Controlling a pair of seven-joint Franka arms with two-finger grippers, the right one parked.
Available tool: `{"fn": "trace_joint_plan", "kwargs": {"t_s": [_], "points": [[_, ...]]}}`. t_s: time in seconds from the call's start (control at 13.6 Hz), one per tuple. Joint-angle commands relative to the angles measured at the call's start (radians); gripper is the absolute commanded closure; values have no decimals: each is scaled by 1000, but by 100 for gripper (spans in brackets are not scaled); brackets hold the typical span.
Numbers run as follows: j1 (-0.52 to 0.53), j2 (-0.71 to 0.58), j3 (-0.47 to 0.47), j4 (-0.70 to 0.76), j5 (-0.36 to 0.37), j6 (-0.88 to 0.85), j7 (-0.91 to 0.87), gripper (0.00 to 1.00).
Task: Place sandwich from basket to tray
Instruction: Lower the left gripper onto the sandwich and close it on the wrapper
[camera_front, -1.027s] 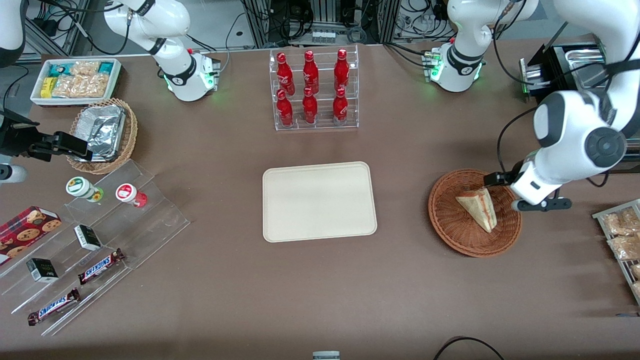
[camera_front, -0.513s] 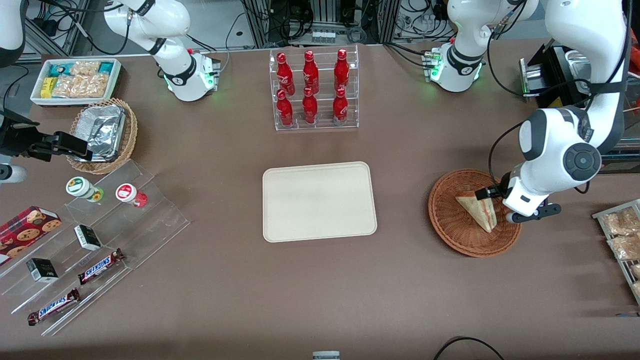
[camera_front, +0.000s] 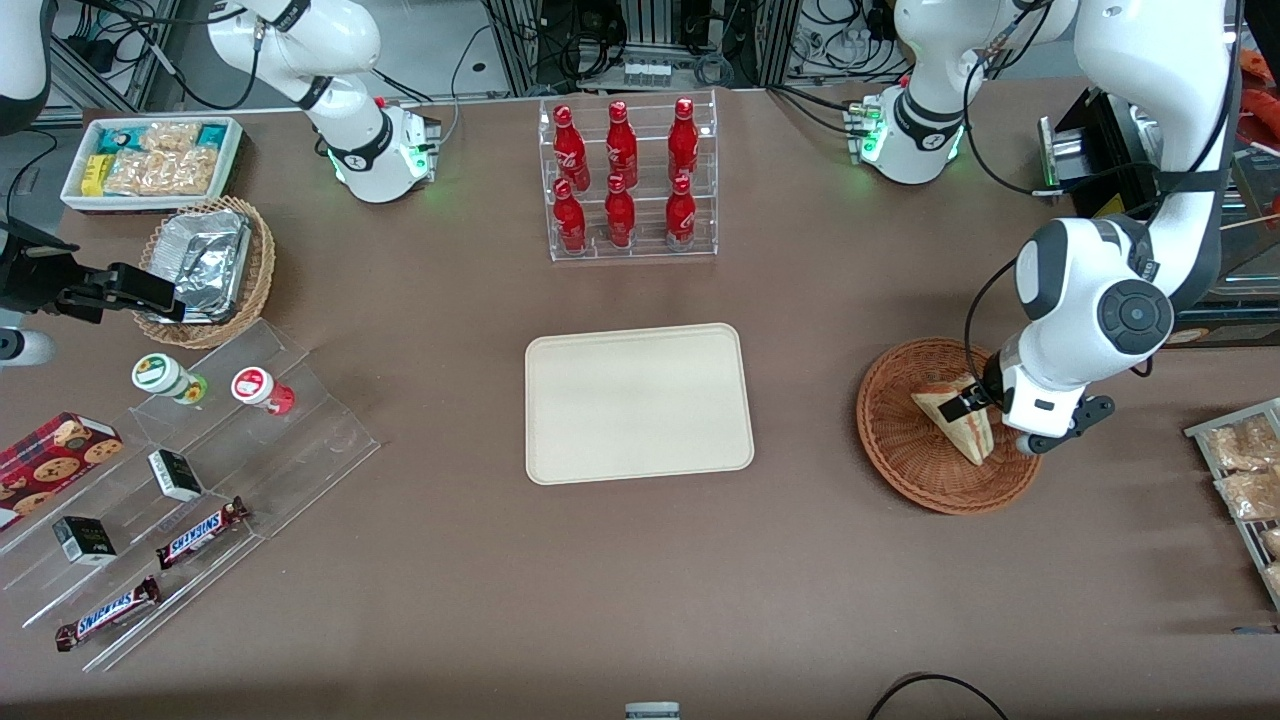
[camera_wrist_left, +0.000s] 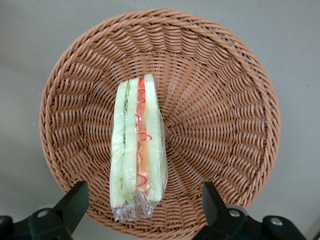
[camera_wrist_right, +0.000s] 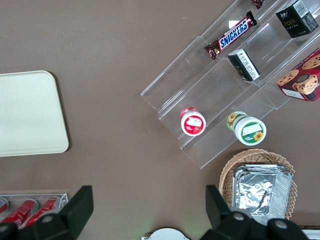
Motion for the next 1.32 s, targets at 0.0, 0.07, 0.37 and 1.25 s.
{"fn": "trace_joint_plan", "kwargs": {"t_s": [0.0,0.07,0.37,1.25], "points": [[0,-23,1,-65,12,69,-38,0],[0,-28,1,-92,12,101,-39,0],[7,-14,2,-120,10,132,-44,0],[10,6,4,-146,6,201,-72,100]]}}
